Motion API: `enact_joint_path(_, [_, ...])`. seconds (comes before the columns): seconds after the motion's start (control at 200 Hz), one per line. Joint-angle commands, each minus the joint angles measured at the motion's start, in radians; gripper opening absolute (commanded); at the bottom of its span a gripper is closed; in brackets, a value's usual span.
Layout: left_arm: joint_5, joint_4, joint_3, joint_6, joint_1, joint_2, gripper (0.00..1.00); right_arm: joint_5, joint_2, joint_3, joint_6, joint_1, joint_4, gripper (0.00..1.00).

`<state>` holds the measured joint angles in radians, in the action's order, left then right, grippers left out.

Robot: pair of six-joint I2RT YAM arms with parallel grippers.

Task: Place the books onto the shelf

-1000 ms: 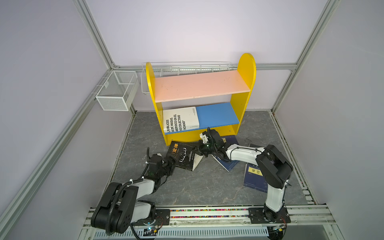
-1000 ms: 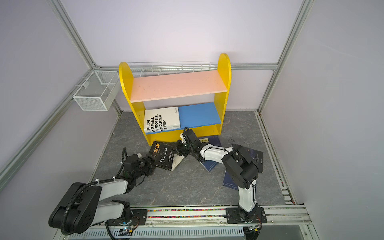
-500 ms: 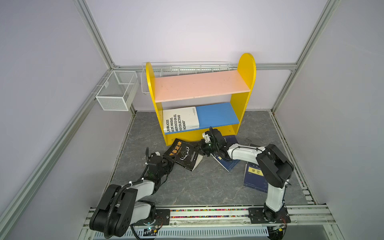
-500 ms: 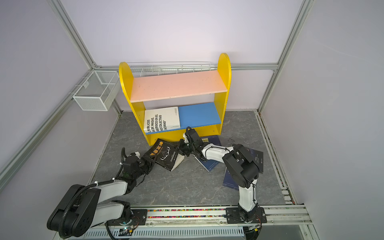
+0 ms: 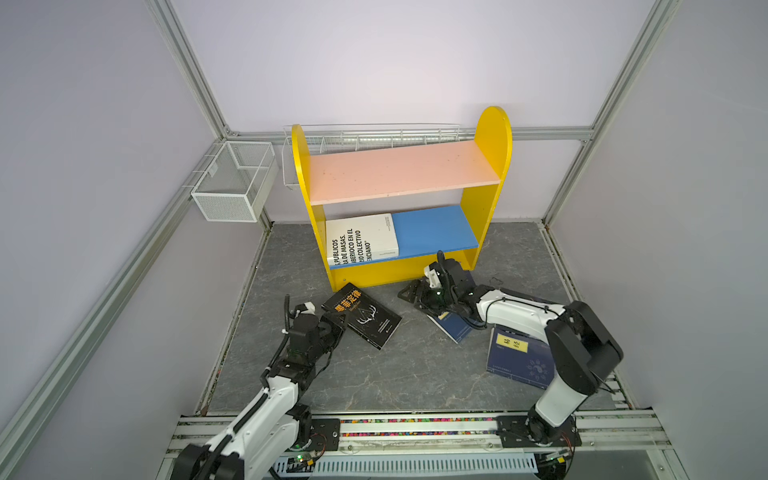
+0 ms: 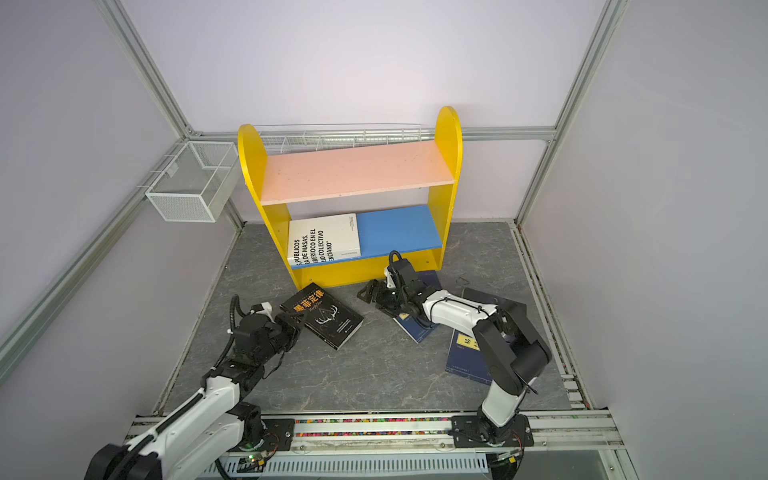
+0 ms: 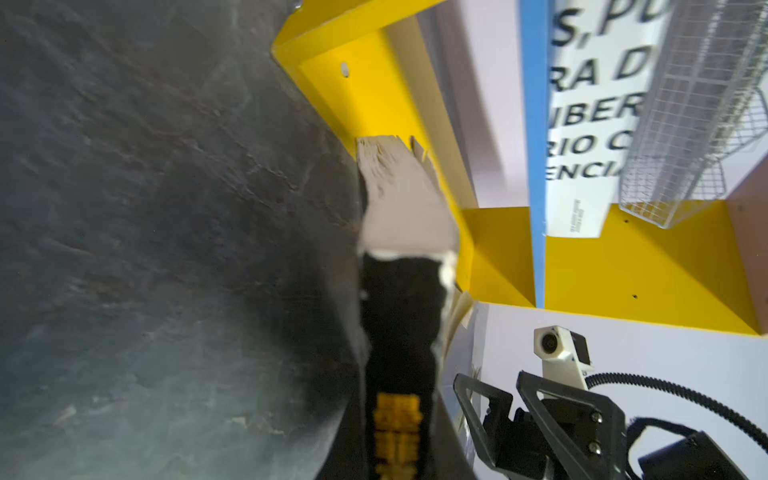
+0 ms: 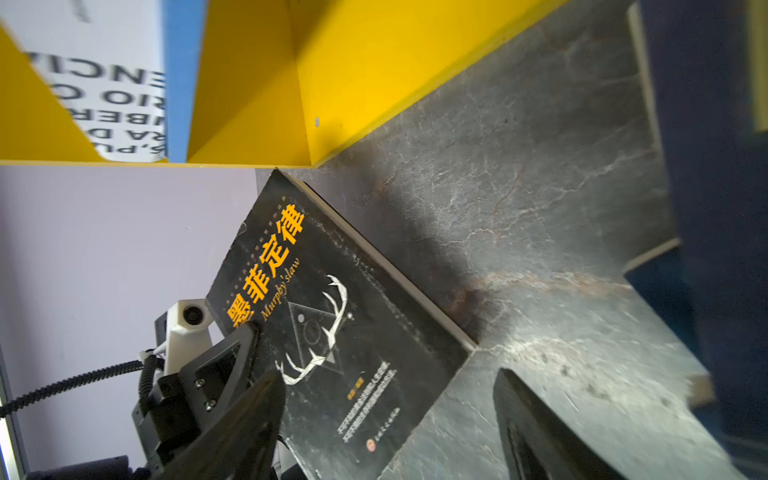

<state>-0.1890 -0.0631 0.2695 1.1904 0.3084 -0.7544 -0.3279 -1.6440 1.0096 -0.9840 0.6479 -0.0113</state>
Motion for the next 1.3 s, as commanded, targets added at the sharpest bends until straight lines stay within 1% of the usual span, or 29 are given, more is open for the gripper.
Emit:
enact_joint_path(0.0, [0.081, 0.400, 0.186, -0.097, 0.042, 0.173, 0.00, 0.068, 0.118, -0.036, 0.093, -0.023, 0.101, 0.95])
enact_joint_path(0.05, [0.098, 0.487, 0.245, -0.098, 0.058, 0.230, 0.00, 0.069, 0.172, -0.044, 0.111, -0.035, 0.111, 0.99])
enact_joint_path(0.07, [0.098, 0.504, 0.264, -0.130, 0.061, 0.249, 0.00, 0.070, 0.193, -0.047, 0.115, -0.039, 0.114, 1.00])
enact_joint_path(0.145, [0.078, 0.513, 0.325, -0.136, 0.065, 0.295, 0.00, 0.066, 0.263, -0.051, 0.125, -0.053, 0.106, 0.93])
enact_joint_path(0.21, [0.066, 0.485, 0.381, -0.143, 0.066, 0.297, 0.00, 0.035, 0.313, -0.049, 0.125, -0.062, 0.084, 0.90])
enact_joint_path(0.275, [0.062, 0.444, 0.448, -0.162, 0.068, 0.266, 0.00, -0.022, 0.353, -0.046, 0.116, -0.068, 0.038, 0.89])
enact_joint_path(0.375, [0.070, 0.325, 0.538, -0.201, 0.077, 0.196, 0.00, -0.110, 0.399, -0.052, 0.085, -0.068, -0.052, 0.88])
enact_joint_path(0.5, [0.097, 0.111, 0.611, -0.220, 0.111, 0.111, 0.00, -0.204, 0.455, -0.100, 0.004, -0.067, -0.242, 0.88])
enact_joint_path(0.565, [0.119, 0.042, 0.670, -0.252, 0.143, 0.066, 0.00, -0.225, 0.478, -0.115, -0.021, -0.061, -0.312, 0.88])
enact_joint_path(0.66, [0.152, -0.007, 0.770, -0.321, 0.197, 0.006, 0.00, -0.236, 0.504, -0.117, -0.026, -0.038, -0.372, 0.88])
enact_joint_path(0.695, [0.163, -0.024, 0.802, -0.341, 0.216, -0.039, 0.00, -0.244, 0.512, -0.118, -0.032, -0.028, -0.403, 0.88])
enact_joint_path(0.785, [0.196, -0.085, 0.853, -0.380, 0.259, -0.097, 0.00, -0.258, 0.517, -0.118, -0.066, 0.007, -0.508, 0.88])
enact_joint_path(0.94, [0.219, -0.219, 0.868, -0.368, 0.309, -0.174, 0.00, -0.253, 0.474, -0.081, -0.107, 0.067, -0.610, 0.88])
enact_joint_path(1.085, [0.253, -0.247, 0.884, -0.395, 0.372, -0.211, 0.00, -0.231, 0.421, -0.056, -0.132, 0.085, -0.733, 0.88])
enact_joint_path(1.24, [0.254, -0.283, 0.868, -0.380, 0.406, -0.224, 0.00, -0.161, 0.365, -0.045, -0.162, 0.086, -0.831, 0.88])
enact_joint_path(1.295, [0.255, -0.302, 0.855, -0.370, 0.414, -0.223, 0.00, -0.134, 0.346, -0.040, -0.166, 0.086, -0.851, 0.91])
